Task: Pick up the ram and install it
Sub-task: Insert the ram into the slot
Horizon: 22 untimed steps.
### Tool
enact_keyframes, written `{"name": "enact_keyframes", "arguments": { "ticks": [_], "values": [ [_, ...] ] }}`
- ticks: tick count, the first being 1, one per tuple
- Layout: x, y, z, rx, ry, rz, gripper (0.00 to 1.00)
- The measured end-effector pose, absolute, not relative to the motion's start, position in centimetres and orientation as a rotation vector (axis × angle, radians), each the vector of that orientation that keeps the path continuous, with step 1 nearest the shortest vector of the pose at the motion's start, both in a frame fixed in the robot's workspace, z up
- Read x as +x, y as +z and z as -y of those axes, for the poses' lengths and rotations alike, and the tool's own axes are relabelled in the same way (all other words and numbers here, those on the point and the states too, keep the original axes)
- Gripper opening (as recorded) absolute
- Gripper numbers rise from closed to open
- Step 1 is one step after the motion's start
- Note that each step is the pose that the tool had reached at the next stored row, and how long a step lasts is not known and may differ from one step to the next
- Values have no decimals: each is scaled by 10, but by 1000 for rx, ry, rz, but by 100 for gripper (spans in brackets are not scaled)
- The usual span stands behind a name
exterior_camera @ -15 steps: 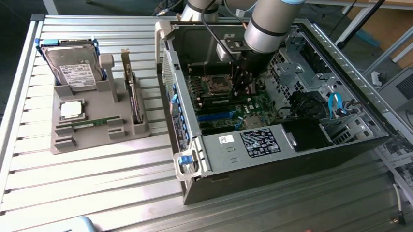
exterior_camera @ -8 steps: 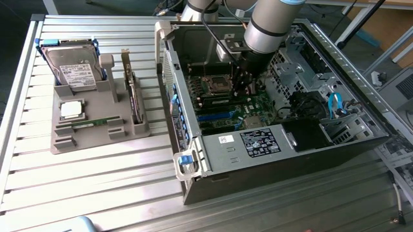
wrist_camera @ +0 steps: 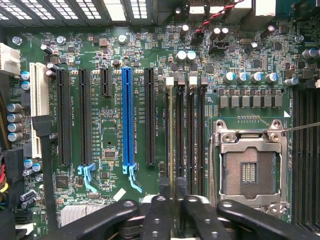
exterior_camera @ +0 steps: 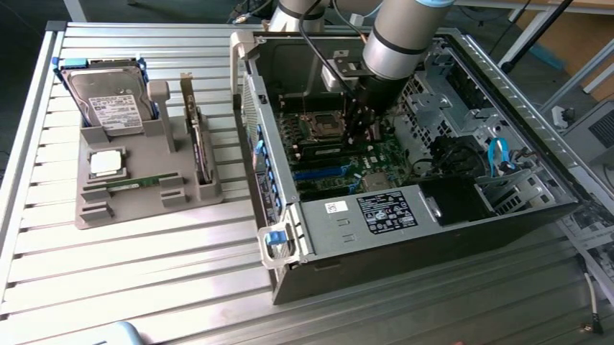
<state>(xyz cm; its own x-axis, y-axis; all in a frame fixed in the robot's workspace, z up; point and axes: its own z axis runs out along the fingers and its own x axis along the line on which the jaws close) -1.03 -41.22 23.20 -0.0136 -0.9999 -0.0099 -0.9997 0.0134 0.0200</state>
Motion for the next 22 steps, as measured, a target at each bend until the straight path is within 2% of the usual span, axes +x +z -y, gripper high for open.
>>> {"name": "enact_keyframes", "arguments": {
  "ticks": [22],
  "values": [
    [-10,241,412,2201,-33,2231,19]
  ]
}}
